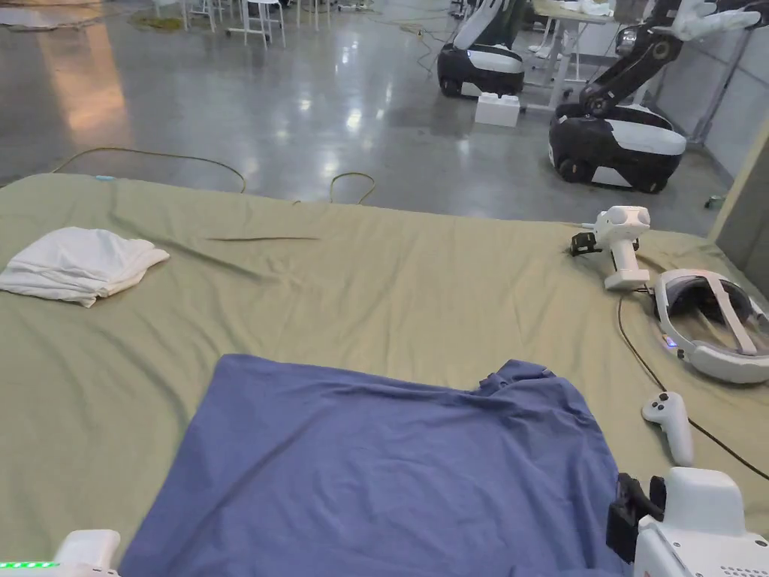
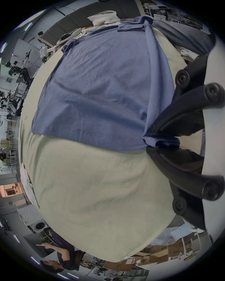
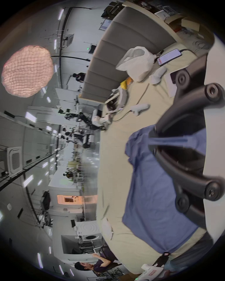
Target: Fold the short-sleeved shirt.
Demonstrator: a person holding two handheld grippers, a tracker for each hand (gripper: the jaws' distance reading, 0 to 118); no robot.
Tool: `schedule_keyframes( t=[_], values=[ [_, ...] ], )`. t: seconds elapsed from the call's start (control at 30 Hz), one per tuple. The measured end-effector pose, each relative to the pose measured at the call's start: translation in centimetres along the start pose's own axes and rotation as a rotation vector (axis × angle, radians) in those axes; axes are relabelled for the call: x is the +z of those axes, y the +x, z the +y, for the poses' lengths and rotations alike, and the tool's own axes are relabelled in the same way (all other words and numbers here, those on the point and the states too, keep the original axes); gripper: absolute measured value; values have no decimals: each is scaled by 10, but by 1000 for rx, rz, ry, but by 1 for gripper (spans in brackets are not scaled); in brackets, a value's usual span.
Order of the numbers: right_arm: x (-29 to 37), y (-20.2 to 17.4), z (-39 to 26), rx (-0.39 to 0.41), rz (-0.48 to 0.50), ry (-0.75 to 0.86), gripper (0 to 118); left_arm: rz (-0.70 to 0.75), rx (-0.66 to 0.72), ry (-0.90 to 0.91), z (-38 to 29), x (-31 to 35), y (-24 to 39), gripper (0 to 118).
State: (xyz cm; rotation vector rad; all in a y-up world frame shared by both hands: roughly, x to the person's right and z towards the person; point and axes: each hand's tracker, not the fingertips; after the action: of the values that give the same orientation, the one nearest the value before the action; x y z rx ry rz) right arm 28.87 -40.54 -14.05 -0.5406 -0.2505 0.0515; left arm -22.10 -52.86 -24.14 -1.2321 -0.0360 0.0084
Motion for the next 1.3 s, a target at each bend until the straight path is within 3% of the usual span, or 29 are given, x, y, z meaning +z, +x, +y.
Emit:
schedule_keyframes(
  t=[0.03, 0.2, 0.47, 0.67, 0.73, 0.8, 0.83, 0.9, 1.03, 1.3],
  values=[
    [0, 7, -4, -4, 8, -44, 51, -2, 4, 1, 0, 1, -1, 13],
    [4, 37, -36, -16, 11, -280, 63, -28, 24, 5, 1, 7, -8, 12],
    [4, 48, -92, 39, 35, -529, 63, -39, 25, -6, 2, 8, -12, 12],
    [-36, 38, -116, 41, 66, -656, 63, -35, 21, -7, 2, 6, -13, 12],
    [-48, 33, -120, 30, 70, -675, 55, -39, 28, -3, 1, 6, -14, 12],
    [-53, 30, -120, -6, 108, -674, 29, -45, 32, 1, 0, 8, -14, 12],
    [-52, 27, -119, 0, 101, -673, 18, -47, 33, 1, 0, 8, -15, 12],
    [-52, 24, -117, 50, 92, -663, 9, -51, 29, 3, 0, 7, -16, 12],
    [-47, 30, -111, 53, 100, -660, 6, -55, 16, 7, -1, 8, -18, 12],
    [-19, 35, -53, 37, 95, -463, 5, -71, -35, 141, 7, 37, -15, 12]
  ],
)
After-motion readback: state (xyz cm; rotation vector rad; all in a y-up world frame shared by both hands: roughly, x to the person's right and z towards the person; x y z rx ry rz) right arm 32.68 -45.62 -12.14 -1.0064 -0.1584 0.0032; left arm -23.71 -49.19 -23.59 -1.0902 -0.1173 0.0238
